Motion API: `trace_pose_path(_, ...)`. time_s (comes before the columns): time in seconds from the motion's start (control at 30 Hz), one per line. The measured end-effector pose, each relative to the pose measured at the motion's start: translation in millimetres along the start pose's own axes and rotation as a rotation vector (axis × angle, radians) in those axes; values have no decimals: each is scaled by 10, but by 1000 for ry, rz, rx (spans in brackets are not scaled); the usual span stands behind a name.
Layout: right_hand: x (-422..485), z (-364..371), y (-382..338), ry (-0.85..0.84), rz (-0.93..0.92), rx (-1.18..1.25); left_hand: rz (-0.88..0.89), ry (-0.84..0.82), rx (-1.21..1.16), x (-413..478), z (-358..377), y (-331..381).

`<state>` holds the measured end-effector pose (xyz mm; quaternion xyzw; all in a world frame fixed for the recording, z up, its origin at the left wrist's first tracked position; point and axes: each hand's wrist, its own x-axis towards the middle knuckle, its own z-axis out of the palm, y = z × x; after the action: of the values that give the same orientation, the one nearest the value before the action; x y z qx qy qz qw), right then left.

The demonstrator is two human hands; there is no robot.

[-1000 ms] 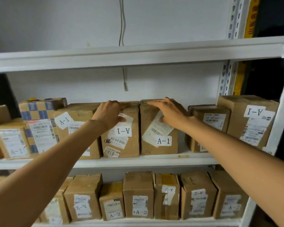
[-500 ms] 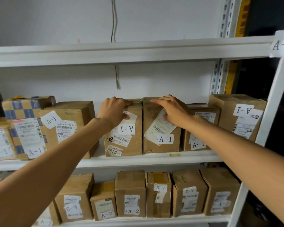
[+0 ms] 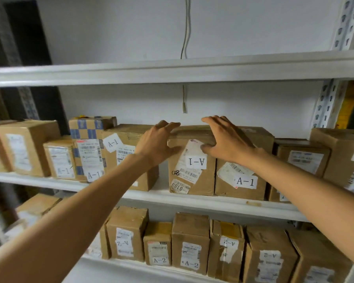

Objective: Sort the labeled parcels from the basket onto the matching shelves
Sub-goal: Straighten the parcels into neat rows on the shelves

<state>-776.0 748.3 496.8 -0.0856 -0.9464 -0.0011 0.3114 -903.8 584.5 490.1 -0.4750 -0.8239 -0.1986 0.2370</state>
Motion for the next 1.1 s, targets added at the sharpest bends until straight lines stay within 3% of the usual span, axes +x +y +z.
trace_pose_path(0.1,220,175,-496,42,-71,51,-47,90,42,-283,-200,-506)
trace_pose_path(0.33,761,700,-1433,-35,-105,45,-177,174,126,-600,-576,-1780)
trace_pose_path(0.57,1119,960,-1789,-194,56,85,-135,-48,248,-170,-735,-2539)
trace_pose_path(0.67,1107,1033,-1772,-267,99,93,-98,-132,127,-40,-648,-2656)
trace_pose_path(0.8,1078,1052,-1634,-245,125,81,-56,-3,-38,-13,-591,-2603)
trace_pose_path(1.1,894,875,-1371,-216,113,30,-27,58,-34,-1,-485,-2289)
